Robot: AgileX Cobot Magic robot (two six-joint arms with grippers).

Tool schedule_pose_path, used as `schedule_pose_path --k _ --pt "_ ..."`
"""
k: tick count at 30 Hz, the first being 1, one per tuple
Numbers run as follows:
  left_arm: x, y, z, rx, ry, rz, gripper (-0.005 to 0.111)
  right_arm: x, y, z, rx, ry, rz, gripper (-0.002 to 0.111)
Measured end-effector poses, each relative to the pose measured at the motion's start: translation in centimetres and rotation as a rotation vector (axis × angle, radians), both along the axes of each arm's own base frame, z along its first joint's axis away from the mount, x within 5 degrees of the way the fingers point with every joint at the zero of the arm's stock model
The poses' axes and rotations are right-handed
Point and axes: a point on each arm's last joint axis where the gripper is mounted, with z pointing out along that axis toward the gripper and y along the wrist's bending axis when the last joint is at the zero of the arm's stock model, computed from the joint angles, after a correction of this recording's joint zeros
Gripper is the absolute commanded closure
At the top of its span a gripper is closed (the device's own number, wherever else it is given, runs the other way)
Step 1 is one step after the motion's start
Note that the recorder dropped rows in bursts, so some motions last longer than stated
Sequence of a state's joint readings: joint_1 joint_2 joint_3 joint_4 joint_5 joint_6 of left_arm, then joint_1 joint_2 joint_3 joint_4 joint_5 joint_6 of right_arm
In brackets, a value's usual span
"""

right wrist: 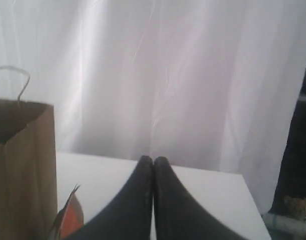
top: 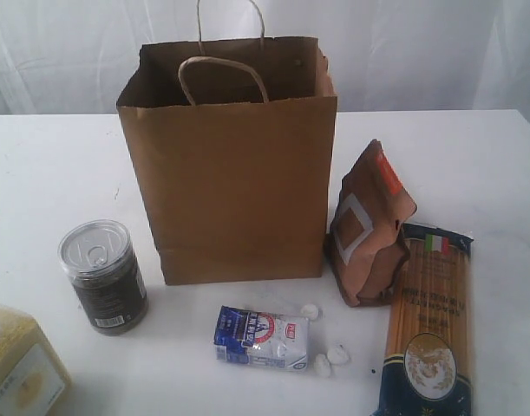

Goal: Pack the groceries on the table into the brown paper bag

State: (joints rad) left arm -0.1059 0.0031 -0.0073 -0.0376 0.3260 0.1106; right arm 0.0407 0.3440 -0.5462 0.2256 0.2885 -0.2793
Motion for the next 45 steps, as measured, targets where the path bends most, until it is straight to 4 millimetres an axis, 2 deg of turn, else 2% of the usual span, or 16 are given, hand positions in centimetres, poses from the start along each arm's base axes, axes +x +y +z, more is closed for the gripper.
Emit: schedule_pose_path --k 2,4,8,11,19,30,32,33,35,36,37,39,42,45 --pt "0.0 0.0 0.0 0.0 0.0 0.0 0.107 -1.0 -0.3 -1.0 0.052 -0.082 -0.029 0.108" --pt "0.0 0.0 0.0 0.0 0.0 0.0 0.107 -1.2 -0.5 -2.9 0.125 -0.122 -0.04 0.108" --pt "0.0 0.0 0.0 0.0 0.0 0.0 0.107 -0.6 -0.6 -7.1 0.133 -0.068 -0.052 0.108" --pt "0.0 0.0 0.0 0.0 0.0 0.0 0.107 -0.4 -0.6 -8.4 0.126 -0.032 -0.055 0.108" --pt "0.0 0.0 0.0 0.006 -0.001 -0.002 0.107 -0.3 -0.6 -8.6 0.125 -0.038 -0.056 0.108" --pt "0.2 1.1 0.1 0.335 -0.047 -0.03 0.107 -0.3 -0.6 -8.5 0.128 -0.042 -0.056 0.108" --pt "0.4 1.0 0.5 0.336 -0.103 -0.026 0.107 -0.3 -0.6 -8.5 0.128 -0.043 -0.056 0.108" --pt "0.5 0.8 0.8 0.277 -0.148 -0.016 0.107 -0.3 -0.6 -8.5 0.128 -0.043 -0.056 0.108" --pt "0.8 0.4 1.9 0.054 -0.248 0.026 0.107 -0.3 -0.6 -8.5 0.128 -0.043 -0.056 0.108" --pt "0.9 0.2 2.6 -0.101 -0.306 0.058 0.107 -0.3 -0.6 -8.5 0.128 -0.043 -0.056 0.108" --pt "1.0 0.3 4.0 -0.377 -0.416 0.117 0.107 -0.3 -0.6 -8.5 0.128 -0.043 -0.056 0.108" --pt "0.9 0.7 5.3 -0.59 -0.532 0.163 0.107 -0.3 -0.6 -8.5 0.128 -0.043 -0.056 0.108" --pt "0.6 1.3 6.6 -0.743 -0.669 0.19 0.107 -0.3 -0.6 -8.5 0.128 -0.043 -0.056 0.108" --pt "0.2 1.7 7.5 -0.794 -0.784 0.197 0.107 -0.3 -0.6 -8.5 0.128 -0.043 -0.056 0.108"
